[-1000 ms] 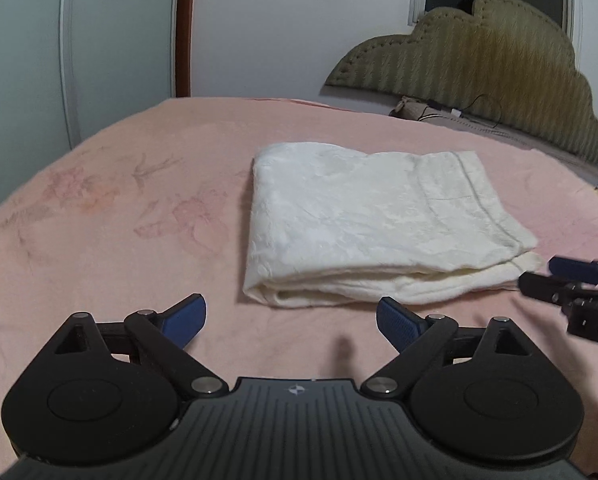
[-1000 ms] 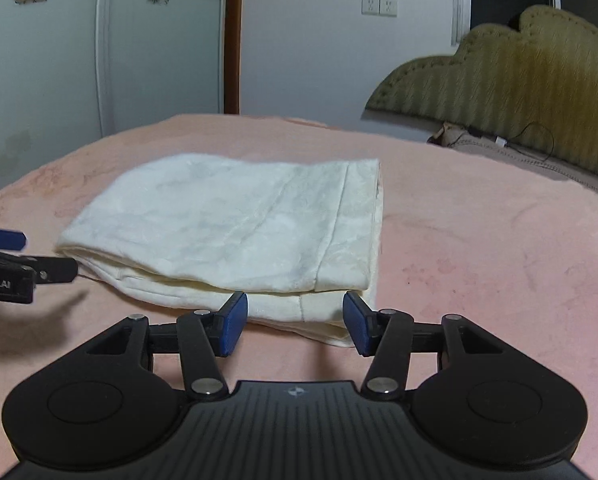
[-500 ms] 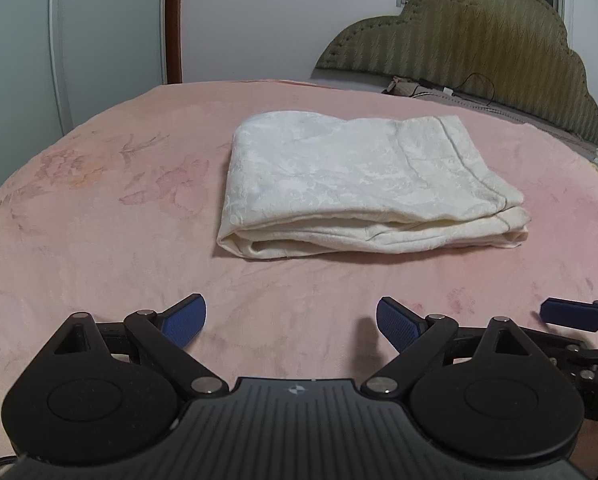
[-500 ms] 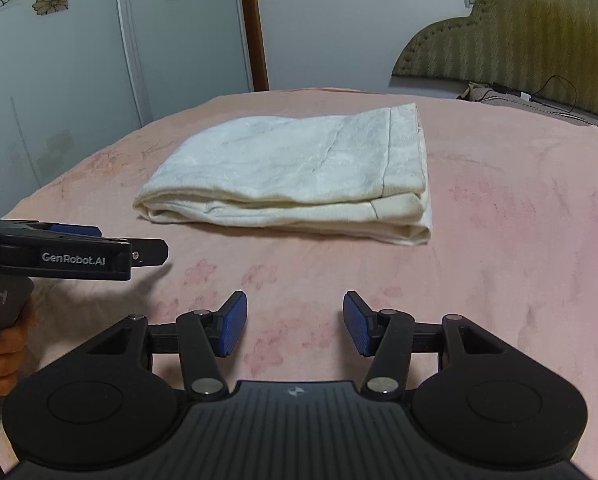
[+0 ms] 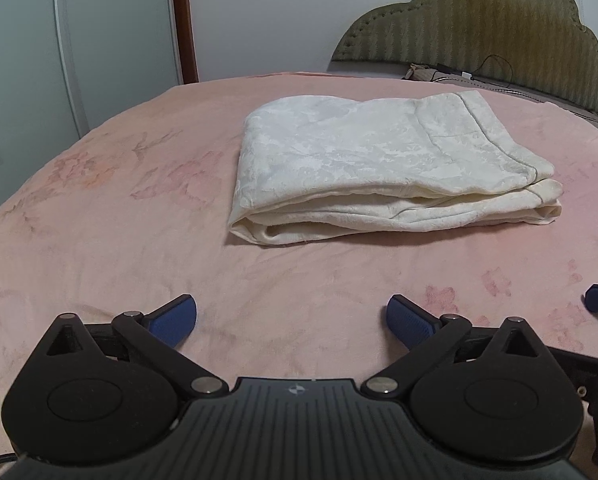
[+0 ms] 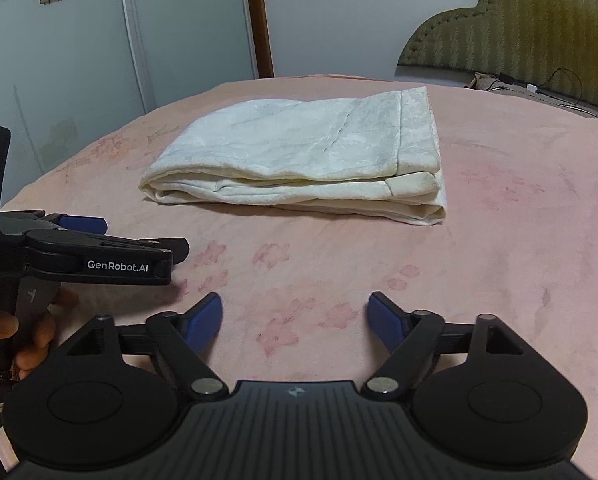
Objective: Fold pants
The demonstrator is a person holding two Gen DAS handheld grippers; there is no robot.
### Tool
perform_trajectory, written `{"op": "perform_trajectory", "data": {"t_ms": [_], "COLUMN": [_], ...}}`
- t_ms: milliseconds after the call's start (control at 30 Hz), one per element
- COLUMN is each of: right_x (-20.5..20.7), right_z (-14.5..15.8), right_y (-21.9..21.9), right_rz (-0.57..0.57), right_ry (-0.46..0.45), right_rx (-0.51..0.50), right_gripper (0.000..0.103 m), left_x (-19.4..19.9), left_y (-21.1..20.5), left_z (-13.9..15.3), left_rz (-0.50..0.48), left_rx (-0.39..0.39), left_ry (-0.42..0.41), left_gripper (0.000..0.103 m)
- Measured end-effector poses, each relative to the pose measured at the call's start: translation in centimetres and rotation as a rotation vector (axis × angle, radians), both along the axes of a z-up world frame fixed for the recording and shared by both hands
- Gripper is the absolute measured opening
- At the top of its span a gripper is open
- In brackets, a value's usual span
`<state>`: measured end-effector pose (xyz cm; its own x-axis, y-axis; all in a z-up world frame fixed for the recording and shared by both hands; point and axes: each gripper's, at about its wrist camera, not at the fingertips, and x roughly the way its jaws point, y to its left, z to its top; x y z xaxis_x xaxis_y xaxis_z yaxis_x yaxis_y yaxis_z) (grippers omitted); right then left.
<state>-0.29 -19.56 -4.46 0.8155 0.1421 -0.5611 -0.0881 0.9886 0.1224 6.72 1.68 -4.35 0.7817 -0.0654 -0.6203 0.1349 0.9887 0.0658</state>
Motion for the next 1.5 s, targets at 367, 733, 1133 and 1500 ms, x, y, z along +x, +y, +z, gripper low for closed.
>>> {"op": "perform_trajectory", "data": {"t_ms": [367,733,1133,1500], "right_x": [-0.6,-2.7,2.3,2.9], "right_z": [2.1,8.3,1.4,-1.0], "right_y": [-0.6,-0.2,0.4,-0.1], "right_rz": [-0.113,-0.021,-0.281,-0.253], "right_ry": [0.030,-0.079,-0.018,0.031], "right_rx": [0.059,0.386,-0.068,-0.077], "right_gripper": [0.100,0.103,0.103,0.103], "left_x": [0.2,0.2,0.2,0.2], "left_y": [0.5,0.5,0.5,0.5], "left_z": [-0.1,-0.1,-0.1,-0.1], "left_rz": [0.004,0.004,0.004,0.004], "left_rx": [-0.035,-0.035,-0.035,-0.034], "left_ry": [0.016,0.016,0.016,0.016], "left_gripper": [0.103,0.103,0.103,0.103]}}
